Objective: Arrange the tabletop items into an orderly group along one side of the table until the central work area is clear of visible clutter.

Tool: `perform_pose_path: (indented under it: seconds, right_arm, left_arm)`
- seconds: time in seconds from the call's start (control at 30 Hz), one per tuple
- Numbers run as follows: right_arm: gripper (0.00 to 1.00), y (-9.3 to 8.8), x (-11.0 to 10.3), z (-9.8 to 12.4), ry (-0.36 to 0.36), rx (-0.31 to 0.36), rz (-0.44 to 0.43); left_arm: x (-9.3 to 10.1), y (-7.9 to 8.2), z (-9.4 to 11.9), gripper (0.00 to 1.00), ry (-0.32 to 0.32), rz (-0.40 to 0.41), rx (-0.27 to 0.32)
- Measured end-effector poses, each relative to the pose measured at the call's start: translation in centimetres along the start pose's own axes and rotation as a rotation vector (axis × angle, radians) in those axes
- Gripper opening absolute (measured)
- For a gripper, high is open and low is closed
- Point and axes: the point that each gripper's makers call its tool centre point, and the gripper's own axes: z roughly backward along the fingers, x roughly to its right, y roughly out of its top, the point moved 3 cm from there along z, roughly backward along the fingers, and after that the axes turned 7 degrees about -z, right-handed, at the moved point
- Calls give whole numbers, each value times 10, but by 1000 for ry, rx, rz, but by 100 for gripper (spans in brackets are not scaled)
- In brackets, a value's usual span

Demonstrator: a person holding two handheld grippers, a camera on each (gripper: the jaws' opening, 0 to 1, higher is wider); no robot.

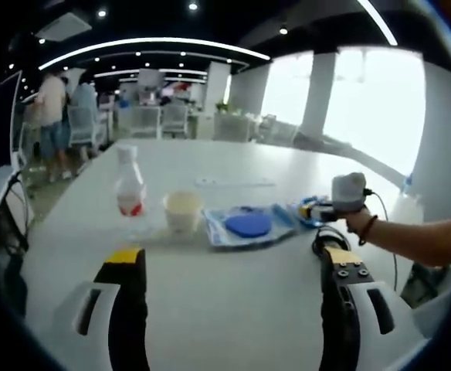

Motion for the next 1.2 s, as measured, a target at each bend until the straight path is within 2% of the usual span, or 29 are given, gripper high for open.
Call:
perform_pose_path:
  seconds: [0.13,0.43,0.57,0.6,0.7,0.9,0.97,1.07,1.13,1.2]
  right_arm:
    - [12,4,-1,1,3,19,-23]
    - [27,8,-2,9,-1,13,-43]
    - [42,8,-2,17,-1,-2,-96]
    - [43,8,-2,21,1,-7,-101]
    - [39,5,-4,30,5,-27,-120]
    - [36,-3,-6,35,-7,-48,-101]
    - [29,-9,-5,32,-20,-74,-96]
    - [14,-13,-3,26,-30,-90,-99]
    - [9,-14,-4,23,-25,-96,-115]
    - [8,-14,-6,23,-25,-98,-134]
  left_arm:
    - [0,0,-1,91,-1,-2,1]
    - [3,-1,-1,91,-14,7,-4]
    - [6,0,0,91,-19,3,-2]
    - [6,0,0,91,-20,5,0]
    - [8,1,0,91,-26,8,4]
    - [12,1,1,90,-38,7,3]
    - [12,0,2,90,-40,3,1]
    - [13,1,3,89,-43,5,4]
    - [12,1,3,89,-43,4,4]
    - [11,0,3,89,-42,5,2]
